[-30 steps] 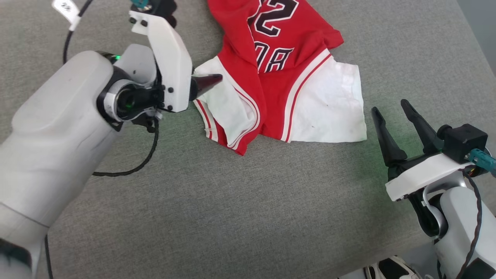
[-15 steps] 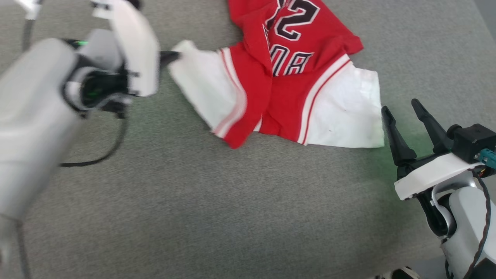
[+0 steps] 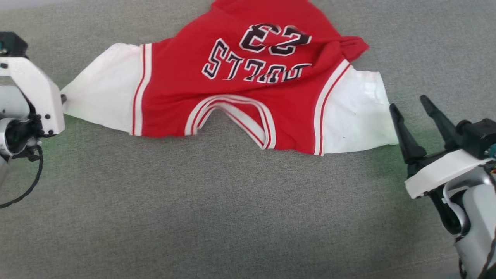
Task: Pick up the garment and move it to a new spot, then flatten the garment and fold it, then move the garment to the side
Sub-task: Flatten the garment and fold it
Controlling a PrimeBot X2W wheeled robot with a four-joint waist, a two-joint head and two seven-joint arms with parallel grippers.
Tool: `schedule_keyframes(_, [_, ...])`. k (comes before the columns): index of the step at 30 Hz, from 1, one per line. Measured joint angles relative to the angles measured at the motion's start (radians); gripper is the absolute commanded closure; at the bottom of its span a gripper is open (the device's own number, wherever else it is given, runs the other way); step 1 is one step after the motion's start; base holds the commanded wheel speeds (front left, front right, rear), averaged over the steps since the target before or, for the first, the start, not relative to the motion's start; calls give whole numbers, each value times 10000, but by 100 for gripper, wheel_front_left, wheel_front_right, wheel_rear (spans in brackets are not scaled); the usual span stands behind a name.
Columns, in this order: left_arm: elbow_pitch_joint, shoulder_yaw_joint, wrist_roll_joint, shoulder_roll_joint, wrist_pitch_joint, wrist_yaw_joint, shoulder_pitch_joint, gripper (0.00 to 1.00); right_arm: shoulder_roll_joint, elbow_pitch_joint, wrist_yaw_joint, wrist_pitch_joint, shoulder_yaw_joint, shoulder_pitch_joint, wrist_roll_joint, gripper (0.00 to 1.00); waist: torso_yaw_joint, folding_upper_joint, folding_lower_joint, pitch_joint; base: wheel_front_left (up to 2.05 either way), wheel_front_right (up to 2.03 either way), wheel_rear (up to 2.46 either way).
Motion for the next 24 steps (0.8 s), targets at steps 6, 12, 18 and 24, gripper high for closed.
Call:
schedule_keyframes(6, [746, 56, 48, -257, -650, -56, 86, 100, -293, -405, 0, 403, -190, 139, -127, 0, 151, 0, 0, -92, 0, 0, 0])
schedule_keyframes(12, [928, 353, -111, -771, -2008, -604, 341, 0, -744, -851, 0, 1037, 249, 287, -326, 0, 410, 0, 0, -379, 0, 0, 0])
schedule_keyframes(18, [506, 669, 238, -1101, -4947, -316, 1246, 0, -2347, -1574, 0, 2696, 1824, 421, -322, 0, 854, 0, 0, -699, 0, 0, 0])
schedule_keyframes(24, [-360, 594, 947, -2010, -7496, 520, 2771, 0, -4508, -2711, 0, 4577, 3620, 297, 851, 0, 1655, 1, 0, -910, 0, 0, 0])
